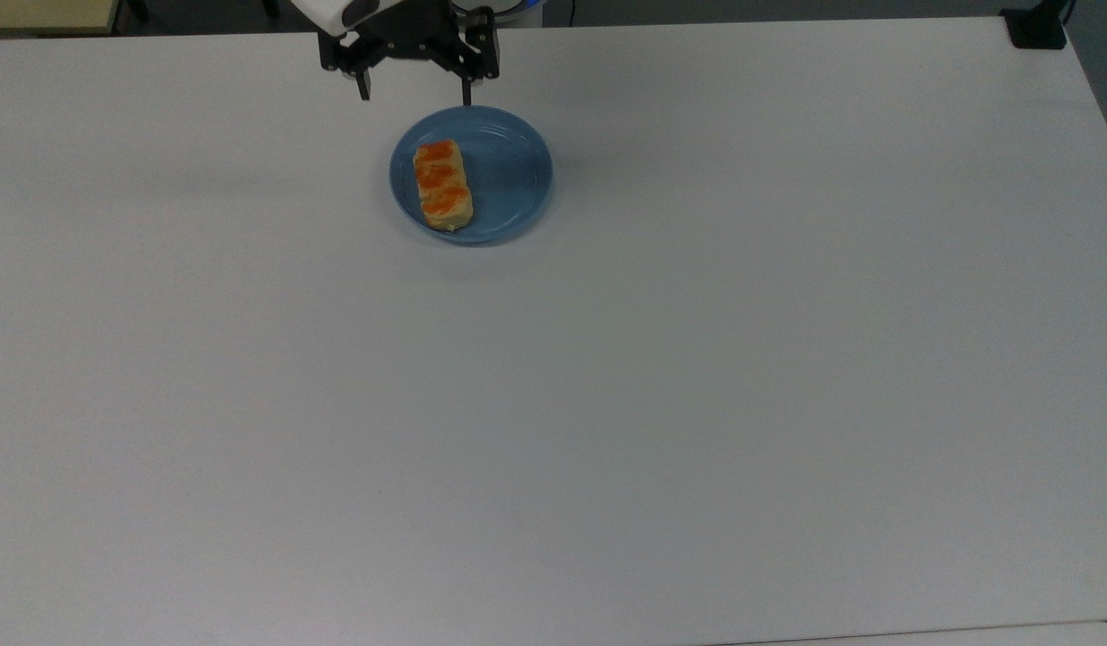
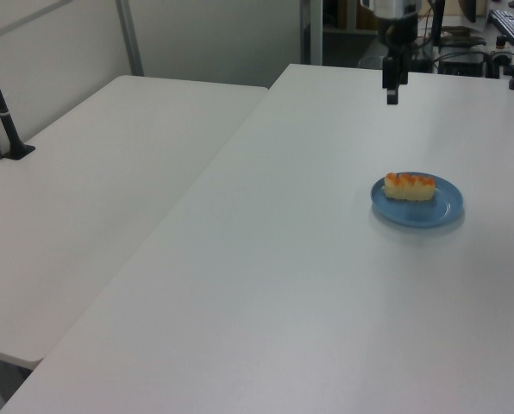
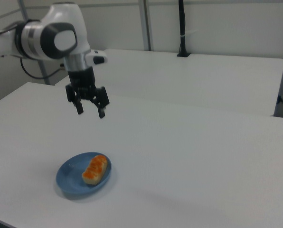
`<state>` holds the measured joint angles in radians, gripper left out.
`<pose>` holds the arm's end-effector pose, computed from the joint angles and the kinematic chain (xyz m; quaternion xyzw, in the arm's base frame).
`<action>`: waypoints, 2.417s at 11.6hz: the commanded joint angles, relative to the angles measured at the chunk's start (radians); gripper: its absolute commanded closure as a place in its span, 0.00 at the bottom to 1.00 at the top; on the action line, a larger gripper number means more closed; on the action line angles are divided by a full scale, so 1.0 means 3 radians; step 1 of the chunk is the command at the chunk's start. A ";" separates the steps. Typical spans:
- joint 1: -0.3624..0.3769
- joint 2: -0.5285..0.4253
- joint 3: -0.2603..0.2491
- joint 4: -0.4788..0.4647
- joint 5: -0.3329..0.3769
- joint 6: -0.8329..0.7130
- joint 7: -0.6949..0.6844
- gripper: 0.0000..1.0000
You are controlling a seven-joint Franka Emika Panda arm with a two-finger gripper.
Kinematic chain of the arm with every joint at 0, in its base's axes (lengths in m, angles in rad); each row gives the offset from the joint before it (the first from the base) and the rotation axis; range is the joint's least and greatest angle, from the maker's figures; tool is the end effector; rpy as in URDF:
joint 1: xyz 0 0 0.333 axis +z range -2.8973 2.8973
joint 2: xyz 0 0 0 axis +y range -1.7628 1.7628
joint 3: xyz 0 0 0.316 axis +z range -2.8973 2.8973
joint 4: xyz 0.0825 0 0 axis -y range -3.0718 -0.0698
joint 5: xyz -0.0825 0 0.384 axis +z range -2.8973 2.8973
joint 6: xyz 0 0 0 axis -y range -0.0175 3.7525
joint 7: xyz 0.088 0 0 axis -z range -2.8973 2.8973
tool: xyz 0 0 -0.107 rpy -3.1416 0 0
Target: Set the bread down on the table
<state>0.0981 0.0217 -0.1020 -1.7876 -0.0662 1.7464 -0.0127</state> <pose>0.5631 -0.0077 0.5245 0.9989 0.0112 -0.0317 0.0332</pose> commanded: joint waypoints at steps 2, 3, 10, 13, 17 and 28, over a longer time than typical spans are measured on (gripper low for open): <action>0.0163 0.0070 -0.0003 -0.0672 -0.0198 0.0473 -0.0065 0.00; 0.0184 0.0132 -0.0003 -0.0789 -0.0219 0.0544 -0.0065 0.00; 0.0230 0.0531 -0.0013 -0.0959 -0.0378 0.0877 -0.0050 0.21; 0.0251 0.0567 -0.0013 -0.0975 -0.0398 0.0877 -0.0055 0.60; 0.0169 0.0358 -0.0125 -0.0629 -0.0342 0.0378 -0.0544 0.63; -0.0398 0.1609 -0.0432 0.0799 -0.0020 0.1126 -0.0456 0.60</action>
<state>-0.0085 0.4485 -0.2238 -1.5934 -0.0803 2.0251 -0.2087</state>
